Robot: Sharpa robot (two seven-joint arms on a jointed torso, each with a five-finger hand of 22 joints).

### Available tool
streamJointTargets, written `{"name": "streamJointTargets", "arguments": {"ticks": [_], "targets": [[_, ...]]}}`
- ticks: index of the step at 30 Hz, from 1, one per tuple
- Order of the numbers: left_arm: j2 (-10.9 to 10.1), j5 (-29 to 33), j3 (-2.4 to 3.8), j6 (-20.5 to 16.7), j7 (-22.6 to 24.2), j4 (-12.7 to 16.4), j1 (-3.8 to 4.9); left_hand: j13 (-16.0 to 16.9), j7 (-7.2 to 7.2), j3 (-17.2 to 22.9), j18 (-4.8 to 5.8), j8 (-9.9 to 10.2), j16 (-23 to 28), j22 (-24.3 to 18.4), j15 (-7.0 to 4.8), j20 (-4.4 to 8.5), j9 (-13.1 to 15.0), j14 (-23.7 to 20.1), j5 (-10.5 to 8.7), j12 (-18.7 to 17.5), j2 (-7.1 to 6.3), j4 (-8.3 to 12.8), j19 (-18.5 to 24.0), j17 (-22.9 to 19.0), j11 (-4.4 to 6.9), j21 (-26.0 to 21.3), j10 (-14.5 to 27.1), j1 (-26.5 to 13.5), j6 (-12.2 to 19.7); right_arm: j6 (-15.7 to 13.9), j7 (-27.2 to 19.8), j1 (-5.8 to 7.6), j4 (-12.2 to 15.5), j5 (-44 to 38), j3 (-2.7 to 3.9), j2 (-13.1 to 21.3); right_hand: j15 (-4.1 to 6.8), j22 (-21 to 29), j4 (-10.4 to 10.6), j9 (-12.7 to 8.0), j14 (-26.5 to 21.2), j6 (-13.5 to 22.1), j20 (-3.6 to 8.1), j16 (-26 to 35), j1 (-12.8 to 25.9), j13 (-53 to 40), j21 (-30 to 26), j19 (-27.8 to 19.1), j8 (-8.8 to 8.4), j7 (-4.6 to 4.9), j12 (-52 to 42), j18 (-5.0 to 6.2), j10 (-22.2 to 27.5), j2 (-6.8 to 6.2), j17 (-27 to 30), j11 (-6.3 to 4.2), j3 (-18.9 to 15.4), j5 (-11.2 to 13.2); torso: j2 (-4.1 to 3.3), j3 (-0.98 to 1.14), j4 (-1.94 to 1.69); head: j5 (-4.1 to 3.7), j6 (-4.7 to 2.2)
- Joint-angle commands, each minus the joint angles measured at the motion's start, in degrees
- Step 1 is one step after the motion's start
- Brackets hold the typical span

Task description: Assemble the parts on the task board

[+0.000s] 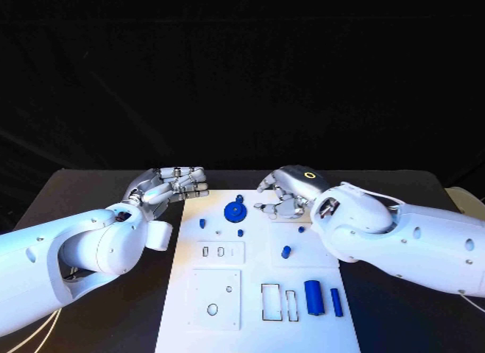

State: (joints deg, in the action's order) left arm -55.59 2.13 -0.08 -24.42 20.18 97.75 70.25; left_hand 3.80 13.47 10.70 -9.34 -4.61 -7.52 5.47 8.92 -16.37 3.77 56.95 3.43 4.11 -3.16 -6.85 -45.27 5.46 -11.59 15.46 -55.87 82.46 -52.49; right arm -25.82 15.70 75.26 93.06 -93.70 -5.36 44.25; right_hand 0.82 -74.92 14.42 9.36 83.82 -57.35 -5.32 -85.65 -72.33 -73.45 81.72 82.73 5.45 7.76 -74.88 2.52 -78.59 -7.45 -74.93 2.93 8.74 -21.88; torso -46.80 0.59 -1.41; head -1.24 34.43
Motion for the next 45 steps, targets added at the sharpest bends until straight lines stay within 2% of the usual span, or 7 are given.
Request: {"name": "streamJointTargets", "arguments": {"ticks": [1,2,4,12,24,34,45], "targets": [[0.16,0.02,0.05,0.57,0.33,-0.30,0.07,-0.03,0.81,0.01,-0.93,0.29,0.24,-0.07,0.22,-0.14,-0.02,-0.28,0.03,-0.25,0.42,0.32,0.32,-0.09,0.13,-0.22,0.41,-0.13,0.49,0.34,-10.91,0.59,0.78,14.78,0.06,4.25,0.57,-2.82,-4.00,-0.21,3.32,-0.02,0.28,1.31,-5.60,1.86,-3.23,-2.84,-0.62,-0.42,2.07,1.12,2.00,-0.96,-2.97,-0.30,1.03,6.32,0.79,-0.08,0.56,-0.14,-0.06],[0.17,0.02,0.05,0.59,0.35,-0.39,0.06,-0.03,0.81,0.01,-0.93,0.29,0.24,-0.07,0.22,-0.14,-0.02,-0.28,0.03,-0.25,0.42,0.32,0.32,-0.09,0.13,-0.22,0.41,-0.13,0.49,1.41,-12.41,0.71,0.74,17.04,0.08,5.57,0.75,-2.29,-5.25,-0.41,3.29,0.60,0.37,1.44,-7.31,2.32,-3.83,-3.33,-1.11,-0.83,2.58,1.28,2.45,-1.25,-2.82,-0.62,1.28,8.58,0.90,-0.08,0.65,-0.20,-0.01],[0.19,0.02,0.04,0.62,0.39,-0.56,0.06,-0.03,0.81,0.01,-0.93,0.29,0.24,-0.07,0.22,-0.14,-0.02,-0.28,0.03,-0.25,0.42,0.32,0.32,-0.09,0.13,-0.22,0.41,-0.13,0.49,2.79,-14.91,0.86,0.51,20.52,0.09,7.82,0.84,-2.14,-6.30,-0.52,3.34,0.80,0.49,1.45,-8.66,2.44,-4.09,-3.47,-1.39,-0.84,2.76,1.31,2.59,-1.40,-2.92,-0.70,1.43,9.86,1.05,-0.04,0.83,-0.41,0.09],[0.50,0.02,0.02,0.79,0.46,-1.50,0.03,-0.03,0.80,0.01,-0.93,0.29,0.25,-0.07,0.23,-0.14,-0.02,-0.28,0.03,-0.24,0.42,0.32,0.33,-0.09,0.13,-0.22,0.41,-0.13,0.49,4.64,-20.47,0.55,-1.68,24.55,-0.19,13.81,0.67,-2.95,-7.74,-0.81,3.72,1.31,0.49,0.88,-10.15,2.22,-3.52,-2.76,-1.78,-0.46,2.65,1.06,2.34,-1.55,-4.23,-0.43,1.55,8.05,1.67,0.24,1.26,-1.17,0.34],[0.75,0.03,-0.02,0.92,0.48,-2.30,-0.01,-0.02,0.78,0.04,-0.93,0.29,0.27,-0.08,0.23,-0.14,-0.01,-0.27,0.03,-0.23,0.43,0.36,0.33,-0.09,0.15,-0.22,0.39,-0.09,0.47,5.64,-20.69,-2.59,-7.64,23.22,-0.48,13.38,0.13,-2.47,-8.03,-1.51,3.77,3.64,0.11,0.87,-9.89,2.92,-4.25,-3.16,-2.01,0.37,3.47,1.19,3.00,-1.78,-4.38,0.28,1.04,6.69,1.68,0.94,1.29,-1.55,0.33],[0.79,0.04,-0.03,0.97,0.45,-2.39,-0.02,-0.02,0.78,0.04,-0.93,0.29,0.27,-0.08,0.23,-0.14,-0.01,-0.27,0.03,-0.23,0.43,0.36,0.33,-0.09,0.15,-0.22,0.39,-0.09,0.47,5.45,-19.43,-4.24,-10.55,23.03,-0.49,10.96,-0.26,-2.66,-7.64,-1.71,3.84,4.32,-0.25,0.72,-9.17,2.70,-4.21,-2.99,-1.82,0.85,3.23,1.15,2.86,-1.50,-4.74,0.72,0.46,5.60,1.66,0.77,1.38,-0.84,0.24],[0.77,0.05,-0.03,0.92,0.47,-2.34,-0.03,-0.02,0.77,0.06,-0.93,0.30,0.29,-0.09,0.23,-0.14,0.00,-0.27,0.04,-0.22,0.43,0.39,0.34,-0.09,0.15,-0.22,0.39,-0.07,0.46,4.59,-17.70,-4.73,-11.11,22.19,-0.48,9.68,-0.48,-3.43,-7.11,-1.29,3.83,1.99,-0.53,0.76,-8.25,1.84,-3.60,-2.29,-0.85,1.09,2.28,0.98,2.09,-0.50,-4.73,0.93,0.28,4.85,1.68,0.76,1.42,-1.03,0.61]]}}
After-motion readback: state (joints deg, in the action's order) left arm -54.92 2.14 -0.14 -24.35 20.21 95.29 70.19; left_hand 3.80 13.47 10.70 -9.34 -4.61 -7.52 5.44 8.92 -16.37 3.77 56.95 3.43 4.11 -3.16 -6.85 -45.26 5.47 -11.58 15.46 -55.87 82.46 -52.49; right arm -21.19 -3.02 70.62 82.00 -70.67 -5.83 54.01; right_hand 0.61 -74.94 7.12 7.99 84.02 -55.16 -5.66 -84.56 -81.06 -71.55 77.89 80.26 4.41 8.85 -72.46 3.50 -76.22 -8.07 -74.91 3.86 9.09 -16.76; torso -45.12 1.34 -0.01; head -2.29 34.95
